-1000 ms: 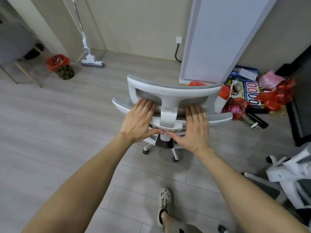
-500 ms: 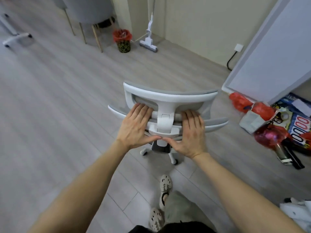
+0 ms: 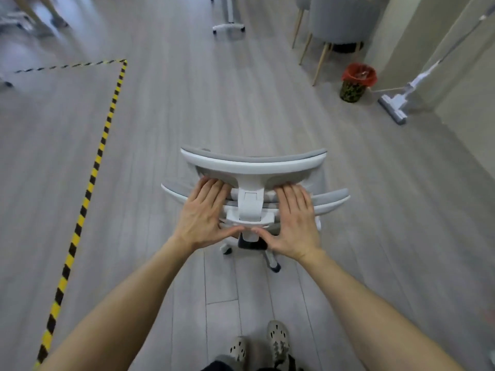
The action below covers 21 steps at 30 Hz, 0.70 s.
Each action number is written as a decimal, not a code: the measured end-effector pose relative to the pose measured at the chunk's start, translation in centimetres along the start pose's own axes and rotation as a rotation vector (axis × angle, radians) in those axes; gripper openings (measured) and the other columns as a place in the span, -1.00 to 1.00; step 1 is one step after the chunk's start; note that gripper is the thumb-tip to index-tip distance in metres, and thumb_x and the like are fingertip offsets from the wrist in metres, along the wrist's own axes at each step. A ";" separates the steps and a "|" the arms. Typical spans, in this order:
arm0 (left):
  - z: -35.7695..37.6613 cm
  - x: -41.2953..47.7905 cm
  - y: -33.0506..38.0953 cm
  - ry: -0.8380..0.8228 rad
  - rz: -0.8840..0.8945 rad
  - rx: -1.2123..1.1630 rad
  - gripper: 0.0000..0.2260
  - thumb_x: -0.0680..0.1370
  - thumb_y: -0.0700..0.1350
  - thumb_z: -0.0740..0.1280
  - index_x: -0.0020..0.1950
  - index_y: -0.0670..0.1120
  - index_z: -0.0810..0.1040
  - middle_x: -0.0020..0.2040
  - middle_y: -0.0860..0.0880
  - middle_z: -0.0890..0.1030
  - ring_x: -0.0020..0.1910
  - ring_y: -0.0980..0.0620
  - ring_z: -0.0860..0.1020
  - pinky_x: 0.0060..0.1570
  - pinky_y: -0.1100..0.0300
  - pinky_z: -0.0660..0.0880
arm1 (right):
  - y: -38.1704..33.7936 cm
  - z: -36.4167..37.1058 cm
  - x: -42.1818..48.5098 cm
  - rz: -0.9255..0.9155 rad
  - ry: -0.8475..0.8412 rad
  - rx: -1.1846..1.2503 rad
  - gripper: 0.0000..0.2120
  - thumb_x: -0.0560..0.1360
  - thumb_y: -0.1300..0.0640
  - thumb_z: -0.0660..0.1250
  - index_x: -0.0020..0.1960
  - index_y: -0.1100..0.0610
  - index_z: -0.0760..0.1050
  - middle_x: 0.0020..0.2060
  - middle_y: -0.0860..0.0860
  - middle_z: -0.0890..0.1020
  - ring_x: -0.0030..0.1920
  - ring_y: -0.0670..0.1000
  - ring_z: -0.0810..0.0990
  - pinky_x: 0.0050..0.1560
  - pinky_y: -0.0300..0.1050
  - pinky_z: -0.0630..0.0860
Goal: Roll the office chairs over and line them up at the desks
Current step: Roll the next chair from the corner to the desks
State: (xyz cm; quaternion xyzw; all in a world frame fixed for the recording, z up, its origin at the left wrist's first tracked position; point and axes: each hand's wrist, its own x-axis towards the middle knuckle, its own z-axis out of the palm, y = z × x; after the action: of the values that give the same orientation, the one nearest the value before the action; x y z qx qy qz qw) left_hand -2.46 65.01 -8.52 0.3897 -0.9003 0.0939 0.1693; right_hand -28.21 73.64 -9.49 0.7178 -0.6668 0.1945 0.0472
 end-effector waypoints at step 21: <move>-5.7 -20.0 -34.4 -0.109 -0.751 0.245 -0.07 0.61 0.59 0.14 0.66 -0.15 0.38 0.55 -0.18 0.41 0.61 -0.27 0.34 0.72 -0.26 0.10 | -34.3 17.7 29.4 -0.754 -0.173 0.303 0.05 0.51 -0.59 0.30 0.67 0.19 0.30 0.61 0.13 0.39 0.69 0.20 0.27 0.75 0.22 0.10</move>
State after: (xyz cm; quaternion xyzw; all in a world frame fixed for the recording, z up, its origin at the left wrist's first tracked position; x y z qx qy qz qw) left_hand 36.86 56.78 -9.50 0.7136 -0.6849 0.1116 0.0962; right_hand 10.11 43.86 -9.13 0.9243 -0.3226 0.1985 -0.0476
